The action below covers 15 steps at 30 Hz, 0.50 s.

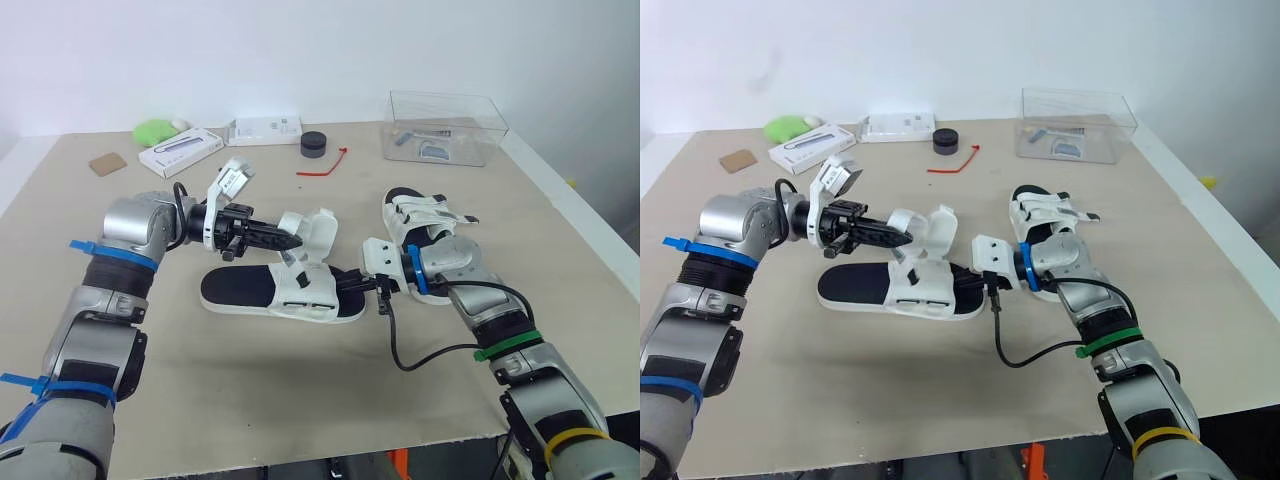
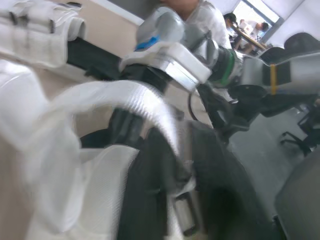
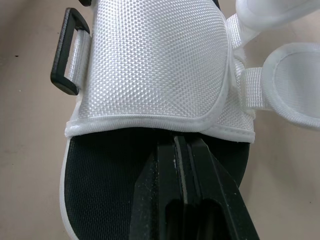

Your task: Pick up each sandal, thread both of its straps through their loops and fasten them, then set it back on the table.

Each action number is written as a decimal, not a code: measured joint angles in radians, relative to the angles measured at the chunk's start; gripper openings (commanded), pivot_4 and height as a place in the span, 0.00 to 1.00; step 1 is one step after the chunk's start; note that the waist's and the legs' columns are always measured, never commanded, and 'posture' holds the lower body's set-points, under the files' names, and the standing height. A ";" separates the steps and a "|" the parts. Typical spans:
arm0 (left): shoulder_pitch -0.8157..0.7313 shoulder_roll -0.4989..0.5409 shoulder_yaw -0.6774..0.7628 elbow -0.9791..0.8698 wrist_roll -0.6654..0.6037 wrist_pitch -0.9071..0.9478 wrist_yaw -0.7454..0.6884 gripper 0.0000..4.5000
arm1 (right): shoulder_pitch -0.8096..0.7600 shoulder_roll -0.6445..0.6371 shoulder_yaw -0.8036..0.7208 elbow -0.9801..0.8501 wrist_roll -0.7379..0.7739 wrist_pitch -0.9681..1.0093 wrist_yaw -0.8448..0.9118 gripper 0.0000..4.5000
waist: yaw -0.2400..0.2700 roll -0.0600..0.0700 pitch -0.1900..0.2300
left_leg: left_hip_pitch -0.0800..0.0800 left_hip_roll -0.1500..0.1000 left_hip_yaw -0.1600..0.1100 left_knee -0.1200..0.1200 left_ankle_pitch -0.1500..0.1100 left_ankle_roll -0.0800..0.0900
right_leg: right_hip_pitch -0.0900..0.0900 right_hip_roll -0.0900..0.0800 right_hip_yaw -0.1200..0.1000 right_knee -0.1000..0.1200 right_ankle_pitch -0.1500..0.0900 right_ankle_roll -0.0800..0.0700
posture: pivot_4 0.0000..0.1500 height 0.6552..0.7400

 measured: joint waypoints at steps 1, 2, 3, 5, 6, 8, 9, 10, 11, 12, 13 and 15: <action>0.022 0.009 -0.002 -0.019 -0.002 0.007 0.000 0.55 | -0.001 0.000 0.000 0.000 0.000 0.000 0.000 0.00 | 0.000 0.000 0.000 | 0.000 0.000 0.000 0.000 0.000 0.000 | 0.000 0.000 0.000 0.000 0.000 0.000 | 1.00 1.00; 0.048 0.018 -0.004 -0.039 -0.005 0.012 0.002 0.62 | -0.001 0.000 0.000 0.000 -0.001 0.000 0.001 0.00 | 0.000 0.000 0.000 | -0.001 0.000 0.000 0.000 0.000 0.000 | 0.000 0.000 -0.001 0.000 0.000 0.000 | 1.00 1.00; 0.067 0.023 -0.003 -0.058 -0.008 0.019 0.005 0.75 | -0.002 -0.001 0.000 0.001 -0.001 0.000 0.001 0.00 | 0.002 0.000 0.000 | -0.001 0.000 -0.001 0.000 0.000 0.000 | 0.000 0.000 -0.001 0.000 0.000 0.000 | 1.00 1.00; 0.084 0.032 0.004 -0.105 -0.031 0.044 0.011 0.94 | -0.005 -0.002 0.000 0.003 -0.007 0.000 0.001 0.00 | 0.003 0.000 0.000 | -0.001 0.000 -0.001 0.001 0.000 0.000 | 0.000 0.000 -0.002 0.000 0.000 0.000 | 1.00 1.00; 0.087 0.045 0.010 -0.142 -0.047 0.058 0.018 0.94 | -0.007 -0.001 0.000 0.005 -0.008 0.000 0.002 0.00 | 0.004 0.000 0.000 | -0.001 0.000 -0.001 0.001 0.000 0.000 | 0.000 0.000 -0.002 0.000 0.000 0.000 | 1.00 1.00; 0.097 0.069 0.019 -0.189 -0.060 0.068 0.029 0.94 | -0.008 0.002 0.000 0.009 -0.008 -0.001 0.003 0.00 | 0.003 0.000 0.000 | -0.001 0.000 0.000 0.000 0.000 0.000 | 0.000 0.000 -0.001 0.000 0.000 0.000 | 1.00 1.00; 0.111 0.079 0.026 -0.209 -0.067 0.070 0.035 0.94 | -0.009 0.003 0.000 0.011 -0.008 -0.002 0.003 0.00 | 0.002 0.000 0.000 | 0.000 0.000 0.000 0.000 0.000 0.000 | 0.000 0.000 0.000 0.000 0.000 0.000 | 1.00 1.00; 0.135 0.091 0.027 -0.232 -0.071 0.070 0.045 0.94 | -0.011 0.004 0.000 0.015 -0.008 -0.004 0.004 0.00 | 0.002 0.000 0.000 | 0.000 0.000 0.000 0.000 0.000 0.000 | 0.000 0.000 0.000 0.000 0.000 0.000 | 1.00 1.00; 0.162 0.099 0.028 -0.245 -0.071 0.071 0.054 0.94 | -0.013 0.005 0.000 0.019 -0.008 -0.005 0.006 0.00 | 0.002 0.000 0.000 | 0.000 0.000 0.000 0.000 0.000 0.000 | 0.000 0.000 -0.001 0.000 0.000 0.000 | 1.00 1.00; 0.181 0.101 0.027 -0.249 -0.072 0.072 0.062 0.94 | -0.014 0.004 0.000 0.021 -0.008 -0.007 0.006 0.00 | 0.003 0.000 0.000 | 0.000 0.000 0.000 0.000 0.000 0.000 | 0.000 0.000 -0.001 0.000 0.000 0.000 | 1.00 1.00; 0.196 0.105 0.027 -0.255 -0.072 0.071 0.072 0.94 | -0.015 0.005 0.000 0.023 -0.008 -0.008 0.006 0.00 | 0.003 0.000 0.000 | -0.001 0.000 0.000 0.000 0.000 0.000 | 0.000 0.000 -0.001 0.000 0.000 0.000 | 1.00 1.00; 0.221 0.123 0.027 -0.274 -0.074 0.067 0.083 0.94 | -0.016 0.006 0.000 0.025 -0.009 -0.009 0.006 0.00 | 0.003 0.000 0.000 | 0.000 0.000 0.000 0.000 0.000 0.000 | 0.000 0.000 -0.001 0.000 0.000 0.000 | 1.00 1.00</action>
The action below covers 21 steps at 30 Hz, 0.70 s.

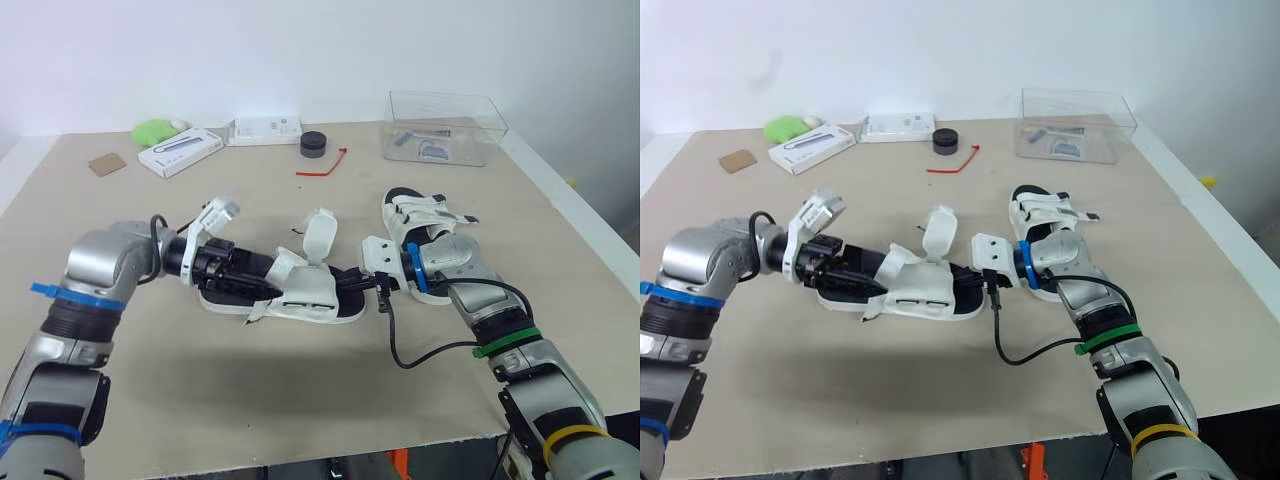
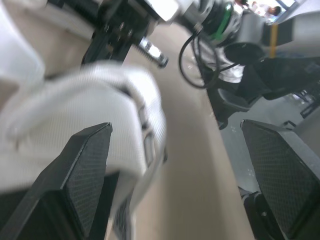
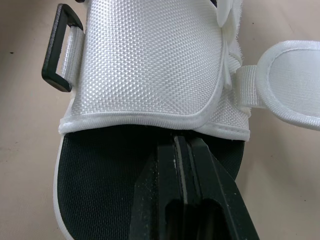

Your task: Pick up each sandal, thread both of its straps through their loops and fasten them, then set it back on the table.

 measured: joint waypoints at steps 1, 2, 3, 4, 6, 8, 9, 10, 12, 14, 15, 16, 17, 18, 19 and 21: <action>0.005 0.009 0.000 -0.003 0.001 -0.005 0.006 0.94 | 0.000 0.001 0.000 0.000 0.000 0.000 0.000 0.00 | 0.000 0.000 0.000 | 0.000 0.000 0.000 0.000 0.000 0.000 | 0.000 0.000 0.000 0.000 0.000 0.000 | 1.00 1.00; 0.011 0.018 0.002 -0.003 0.006 -0.020 0.013 0.94 | 0.000 0.001 0.000 0.000 -0.001 0.000 0.000 0.00 | 0.000 0.000 0.000 | 0.000 0.000 0.000 0.000 0.000 0.000 | 0.000 0.000 0.000 0.000 0.000 0.000 | 1.00 1.00; 0.019 0.024 0.006 -0.003 0.011 -0.039 0.018 0.94 | 0.000 0.001 0.000 0.001 -0.001 -0.001 0.001 0.00 | 0.000 0.000 0.000 | 0.000 0.000 0.000 0.000 0.000 0.000 | 0.000 0.000 0.000 0.000 0.000 0.000 | 1.00 1.00; 0.028 0.028 0.007 -0.002 0.018 -0.061 0.025 0.94 | 0.000 0.001 0.000 0.001 -0.001 -0.001 0.001 0.00 | 0.000 0.000 0.000 | 0.000 0.000 0.000 0.000 0.000 0.000 | 0.000 0.000 0.000 0.000 0.000 0.000 | 1.00 1.00; 0.044 0.033 0.007 0.002 0.031 -0.090 0.034 0.94 | -0.001 0.002 0.000 0.001 -0.001 -0.001 0.005 0.00 | 0.000 0.000 0.000 | 0.000 0.000 0.000 0.000 0.000 0.000 | 0.000 0.000 0.000 0.000 0.000 0.000 | 1.00 1.00; 0.058 0.040 0.006 0.003 0.038 -0.112 0.034 0.94 | -0.001 0.002 0.000 0.002 -0.002 -0.002 0.008 0.00 | 0.000 0.000 0.000 | 0.000 0.000 0.000 0.000 0.000 0.000 | 0.000 0.000 0.000 0.000 0.000 0.000 | 1.00 1.00; 0.064 0.045 0.006 0.003 0.042 -0.126 0.034 0.94 | -0.002 0.002 0.000 0.002 -0.003 -0.002 0.009 0.00 | 0.000 0.000 0.000 | 0.000 0.000 0.000 0.000 0.000 0.000 | 0.000 0.000 0.000 0.000 0.000 0.000 | 1.00 1.00; 0.070 0.051 0.005 0.002 0.049 -0.139 0.034 0.94 | -0.002 0.003 0.000 0.003 -0.003 -0.002 0.010 0.00 | 0.000 0.000 0.000 | 0.000 0.000 0.000 0.000 0.000 0.000 | 0.000 0.000 0.000 0.000 0.000 0.000 | 1.00 1.00; 0.083 0.060 0.003 0.002 0.063 -0.170 0.034 0.94 | -0.003 0.003 0.000 0.004 -0.003 -0.003 0.010 0.00 | 0.000 0.000 0.000 | 0.000 0.000 0.000 0.000 0.000 0.000 | 0.000 0.000 0.000 0.000 0.000 0.000 | 1.00 1.00; 0.098 0.060 0.001 0.000 0.074 -0.195 0.035 0.94 | -0.003 0.003 0.000 0.004 -0.004 -0.003 0.011 0.00 | 0.000 0.000 0.000 | 0.000 0.000 0.000 0.000 0.000 0.000 | 0.000 0.000 0.000 0.000 0.000 0.000 | 1.00 1.00; 0.107 0.060 -0.003 -0.002 0.078 -0.203 0.035 0.94 | -0.003 0.003 -0.001 0.004 -0.004 -0.003 0.011 0.00 | 0.000 0.000 0.000 | 0.000 0.000 0.000 0.000 0.000 0.000 | 0.000 0.000 0.000 0.000 0.000 0.000 | 1.00 1.00; 0.121 0.062 -0.007 -0.012 0.081 -0.211 0.035 0.94 | -0.003 0.003 -0.001 0.004 -0.004 -0.003 0.011 0.00 | -0.001 0.000 0.000 | 0.000 0.000 0.000 0.000 0.000 0.000 | 0.000 0.000 0.000 0.000 0.000 0.000 | 1.00 1.00; 0.134 0.064 -0.016 -0.021 0.087 -0.223 0.033 0.94 | -0.003 0.003 -0.001 0.004 -0.004 -0.003 0.012 0.00 | -0.001 0.000 0.000 | 0.000 0.000 0.000 0.000 0.000 0.000 | 0.000 0.000 0.000 0.000 0.000 0.000 | 1.00 1.00; 0.141 0.064 -0.020 -0.024 0.090 -0.228 0.032 0.94 | -0.003 0.003 -0.001 0.004 -0.004 -0.003 0.012 0.00 | -0.001 0.000 0.000 | 0.000 0.000 0.000 0.000 0.000 0.000 | 0.000 0.000 0.000 0.000 0.000 0.000 | 1.00 1.00; 0.154 0.065 -0.026 -0.029 0.097 -0.239 0.032 0.94 | -0.003 0.003 -0.001 0.004 -0.004 -0.003 0.012 0.00 | 0.000 0.000 0.000 | 0.000 0.000 0.000 0.000 0.000 0.000 | 0.000 0.000 0.000 0.000 0.000 -0.001 | 1.00 1.00; 0.161 0.064 -0.029 -0.031 0.101 -0.247 0.034 0.94 | -0.003 0.003 -0.001 0.004 -0.005 -0.003 0.012 0.00 | 0.000 0.000 0.000 | 0.000 0.000 0.000 0.000 0.000 0.000 | 0.000 0.000 0.000 0.000 0.000 0.000 | 1.00 1.00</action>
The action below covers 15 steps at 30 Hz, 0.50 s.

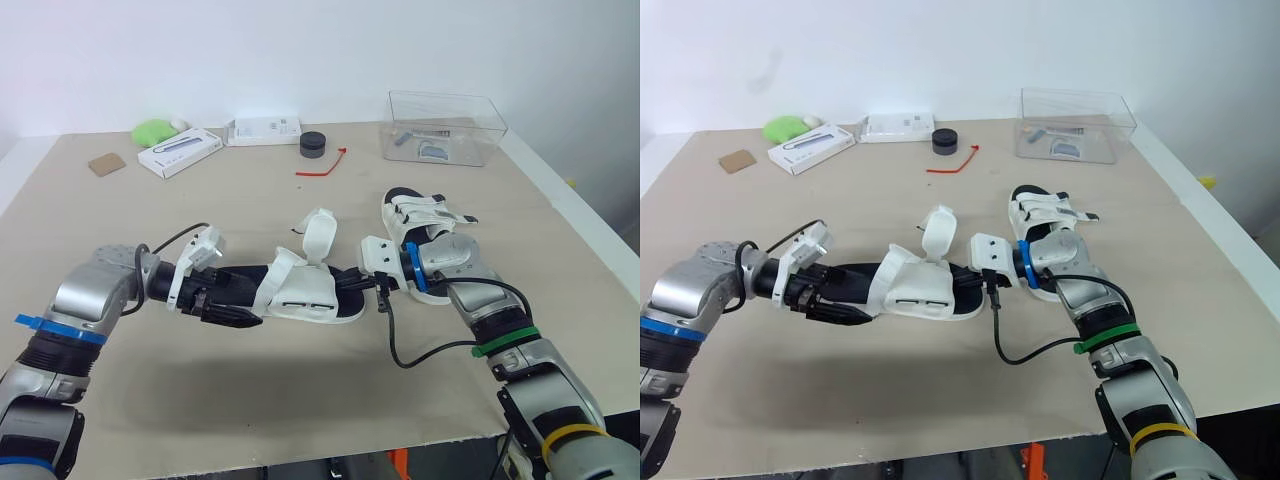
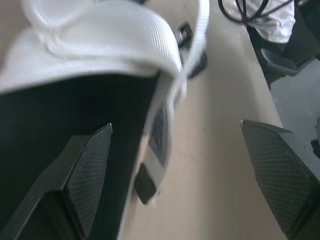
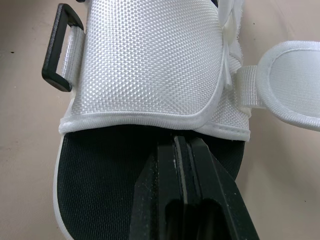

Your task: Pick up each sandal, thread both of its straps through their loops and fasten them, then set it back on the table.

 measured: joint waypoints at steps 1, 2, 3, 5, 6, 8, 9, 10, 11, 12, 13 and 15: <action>0.000 0.000 -0.001 0.000 0.006 -0.003 0.002 0.94 | 0.000 0.000 0.000 0.000 0.000 0.000 0.000 0.00 | 0.000 0.000 0.000 | 0.000 0.000 0.000 0.000 0.000 0.000 | 0.000 0.000 0.000 0.000 0.000 0.000 | 1.00 1.00; 0.000 0.000 -0.002 0.000 0.010 -0.011 0.005 0.89 | 0.000 0.000 0.000 0.000 0.000 0.000 0.000 0.00 | 0.000 0.000 0.000 | 0.000 0.000 0.000 0.000 0.000 0.000 | 0.000 0.000 0.000 0.000 0.000 0.000 | 1.00 1.00; -0.001 -0.002 -0.003 0.000 0.016 -0.018 0.008 0.83 | 0.000 0.000 0.000 0.000 0.000 0.000 0.000 0.00 | 0.000 0.000 0.000 | 0.000 0.000 0.000 0.000 0.000 0.000 | 0.000 0.000 0.000 0.000 0.000 0.000 | 1.00 1.00; -0.003 -0.011 -0.006 0.004 0.026 -0.023 0.020 0.67 | 0.000 0.000 0.000 0.000 0.000 0.000 0.001 0.00 | 0.000 0.000 0.000 | 0.000 0.000 0.000 0.000 0.000 0.000 | 0.000 0.000 0.000 0.000 0.000 0.000 | 1.00 1.00; -0.004 -0.014 -0.017 0.013 0.037 -0.035 0.023 0.57 | 0.000 0.001 0.000 0.000 0.000 0.000 0.000 0.00 | 0.000 0.000 0.000 | 0.000 0.000 0.000 0.000 0.000 0.000 | 0.000 0.000 0.000 0.000 0.000 0.000 | 1.00 1.00; -0.005 -0.019 -0.022 0.025 0.046 -0.045 0.028 0.36 | 0.000 0.001 0.000 0.000 0.000 -0.001 -0.001 0.00 | 0.000 0.000 0.000 | 0.000 0.000 0.000 0.000 0.000 0.000 | 0.000 0.000 0.000 0.000 0.000 0.000 | 1.00 1.00; -0.005 -0.020 -0.022 0.028 0.048 -0.047 0.029 0.29 | 0.000 0.001 0.000 0.000 0.000 -0.001 -0.001 0.00 | 0.000 0.000 0.000 | 0.000 0.000 0.000 0.000 0.000 0.000 | 0.000 0.000 0.000 0.000 0.000 0.000 | 1.00 1.00; -0.009 -0.027 -0.022 0.040 0.054 -0.054 0.040 0.20 | 0.000 0.001 0.000 0.000 -0.001 -0.001 -0.001 0.00 | 0.000 0.000 0.000 | 0.000 0.000 0.000 0.000 0.000 0.000 | 0.000 0.000 0.000 0.000 0.000 0.000 | 1.00 1.00; -0.010 -0.032 -0.022 0.045 0.057 -0.059 0.043 0.10 | 0.000 0.001 0.000 0.000 0.000 -0.001 -0.001 0.00 | 0.000 0.000 0.000 | 0.000 0.000 0.000 0.000 0.000 0.000 | 0.000 0.000 0.000 0.000 0.000 0.000 | 1.00 1.00; -0.011 -0.039 -0.023 0.047 0.058 -0.062 0.043 0.01 | 0.000 0.001 0.000 0.000 0.000 -0.001 -0.001 0.00 | 0.000 0.000 0.000 | 0.000 0.000 0.000 0.000 0.000 0.000 | 0.000 0.000 0.000 0.000 0.000 0.000 | 1.00 1.00; -0.011 -0.041 -0.023 0.047 0.058 -0.062 0.044 0.01 | 0.000 0.001 0.000 0.000 0.000 -0.001 -0.001 0.00 | 0.000 0.000 0.000 | 0.000 0.000 0.000 0.000 0.000 0.000 | 0.000 0.000 0.000 0.000 0.000 0.000 | 1.00 1.00; -0.012 -0.043 -0.023 0.048 0.054 -0.053 0.041 0.01 | 0.000 0.001 0.000 0.000 0.000 -0.001 -0.001 0.00 | 0.000 0.000 0.000 | 0.000 0.000 0.000 0.000 0.000 0.000 | 0.000 0.000 0.000 0.000 0.000 0.000 | 1.00 1.00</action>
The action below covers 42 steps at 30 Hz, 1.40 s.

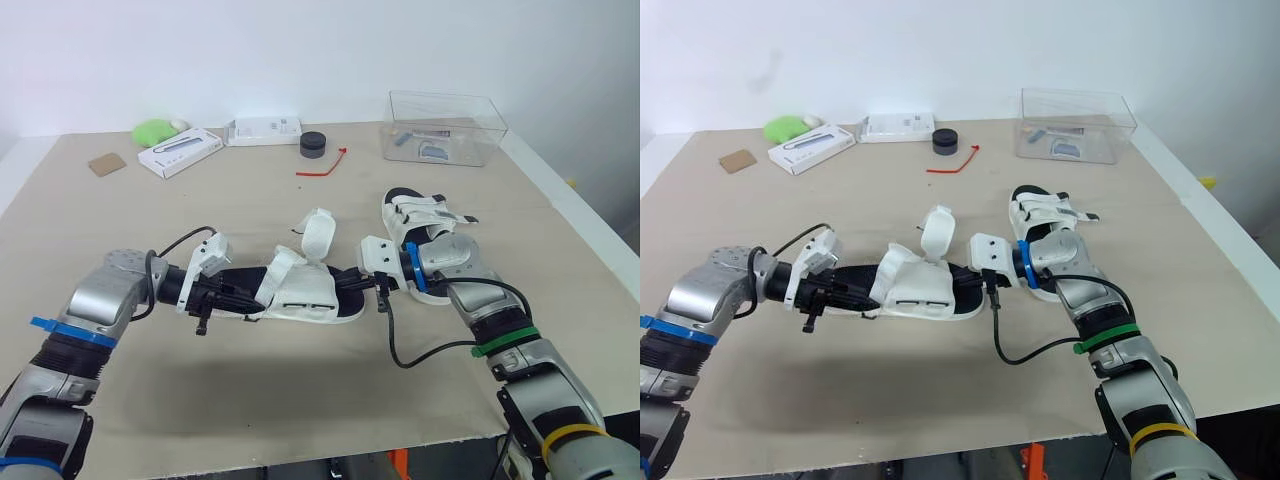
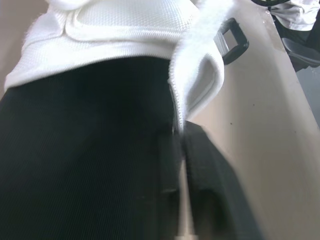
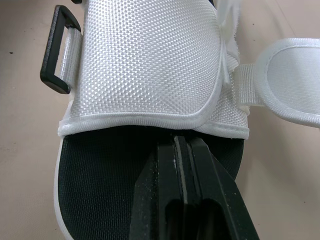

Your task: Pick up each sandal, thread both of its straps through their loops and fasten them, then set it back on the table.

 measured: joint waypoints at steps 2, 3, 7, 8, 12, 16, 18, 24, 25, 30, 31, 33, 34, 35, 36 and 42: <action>-0.005 0.001 0.001 0.003 -0.014 0.033 -0.008 0.01 | 0.000 0.000 0.000 0.000 0.000 0.000 0.000 0.00 | 0.000 0.000 0.000 | 0.000 0.000 0.000 0.000 0.000 0.000 | 0.000 0.000 0.000 0.000 0.000 0.000 | 1.00 1.00; -0.011 0.003 0.001 0.004 -0.030 0.063 -0.018 0.01 | 0.000 0.000 0.000 0.000 0.000 0.000 0.000 0.00 | 0.000 0.000 0.000 | 0.000 0.000 0.000 0.000 0.000 0.000 | 0.000 0.000 0.000 0.000 0.000 0.000 | 1.00 1.00; -0.042 0.043 0.013 0.003 -0.125 0.200 -0.088 0.01 | 0.000 0.000 0.000 0.000 0.000 -0.001 0.000 0.00 | 0.000 0.000 0.000 | 0.000 0.000 0.000 0.000 0.000 0.000 | 0.000 0.000 -0.001 0.000 0.000 0.000 | 1.00 1.00; -0.050 0.060 0.022 0.002 -0.157 0.244 -0.113 0.01 | 0.000 0.000 0.000 0.000 0.000 -0.002 0.000 0.00 | -0.001 0.000 0.000 | 0.000 0.000 -0.001 0.000 0.000 0.000 | 0.000 0.000 -0.001 0.000 0.000 0.000 | 1.00 1.00; -0.099 0.056 0.109 0.014 -0.269 0.376 -0.114 0.01 | 0.000 -0.007 -0.001 0.000 -0.001 -0.003 0.002 0.00 | 0.000 0.000 0.000 | 0.000 0.000 -0.002 0.000 0.000 0.000 | 0.000 0.000 -0.002 0.000 0.000 0.000 | 1.00 1.00; -0.149 -0.093 0.227 0.033 -0.345 0.437 0.057 0.01 | 0.000 -0.004 0.000 0.001 -0.002 -0.004 0.001 0.00 | 0.002 0.000 0.000 | 0.000 0.000 -0.002 0.001 0.000 0.000 | 0.001 -0.001 -0.002 0.000 0.000 0.000 | 1.00 1.00; -0.147 -0.123 0.229 0.031 -0.351 0.447 0.105 0.01 | 0.000 -0.001 0.000 0.001 -0.001 -0.005 0.000 0.00 | 0.000 0.000 0.000 | -0.001 0.000 -0.002 0.001 0.000 0.000 | 0.000 0.000 -0.001 0.000 0.000 0.000 | 1.00 1.00; -0.079 -0.203 0.230 -0.029 -0.354 0.436 0.232 0.01 | 0.000 -0.002 0.000 0.000 -0.001 -0.005 -0.001 0.00 | 0.001 0.000 0.000 | -0.001 0.000 -0.002 0.000 0.000 0.000 | 0.000 -0.001 0.000 0.000 0.000 0.000 | 1.00 1.00; -0.071 -0.206 0.227 -0.034 -0.359 0.437 0.239 0.01 | 0.000 -0.002 0.000 0.000 -0.001 -0.004 -0.001 0.00 | 0.001 0.000 0.000 | 0.000 0.000 -0.002 0.000 0.000 -0.001 | 0.000 -0.001 0.000 0.000 0.000 0.000 | 1.00 1.00; -0.033 -0.198 0.219 -0.068 -0.367 0.447 0.240 0.01 | 0.000 -0.002 0.000 0.001 -0.001 -0.003 -0.001 0.00 | 0.001 0.000 0.000 | 0.000 0.000 -0.002 0.000 0.000 -0.001 | 0.000 -0.001 -0.001 0.000 0.000 0.001 | 1.00 1.00; -0.029 -0.196 0.216 -0.068 -0.367 0.447 0.240 0.01 | 0.000 -0.002 0.000 0.001 -0.001 -0.003 -0.001 0.00 | 0.001 0.000 0.000 | 0.000 0.000 -0.002 0.000 0.000 -0.001 | 0.000 -0.001 -0.001 0.000 0.000 0.001 | 1.00 1.00; -0.028 -0.192 0.210 -0.069 -0.366 0.444 0.240 0.01 | 0.000 -0.002 0.000 0.001 -0.002 -0.003 -0.002 0.00 | 0.001 0.000 0.000 | 0.000 0.000 -0.001 0.000 0.000 -0.001 | 0.000 -0.001 -0.001 0.000 0.000 0.001 | 1.00 1.00; -0.028 -0.191 0.208 -0.069 -0.366 0.443 0.240 0.01 | 0.000 -0.002 0.000 0.001 -0.002 -0.003 -0.001 0.00 | 0.001 0.000 0.000 | 0.000 0.000 -0.001 0.000 0.000 -0.001 | 0.000 -0.001 0.000 0.000 0.000 0.001 | 1.00 1.00; -0.028 -0.190 0.205 -0.069 -0.366 0.443 0.240 0.01 | 0.000 -0.002 0.000 0.001 -0.002 -0.004 -0.001 0.00 | 0.001 0.000 0.000 | 0.000 0.000 -0.001 0.000 0.000 -0.001 | 0.000 -0.001 -0.001 0.000 0.000 0.001 | 1.00 1.00; -0.027 -0.189 0.201 -0.071 -0.366 0.443 0.240 0.01 | 0.000 -0.002 0.000 0.001 -0.002 -0.004 -0.001 0.00 | 0.001 0.000 0.000 | 0.000 0.000 -0.001 0.000 0.000 -0.001 | 0.000 -0.001 -0.001 0.000 0.000 0.001 | 1.00 1.00; -0.013 -0.184 0.184 -0.078 -0.365 0.426 0.240 0.01 | -0.002 -0.002 0.000 0.004 -0.001 -0.006 -0.001 0.00 | 0.001 0.000 0.000 | 0.000 0.000 -0.001 0.000 0.000 -0.001 | 0.001 -0.001 -0.001 0.000 0.000 0.001 | 1.00 1.00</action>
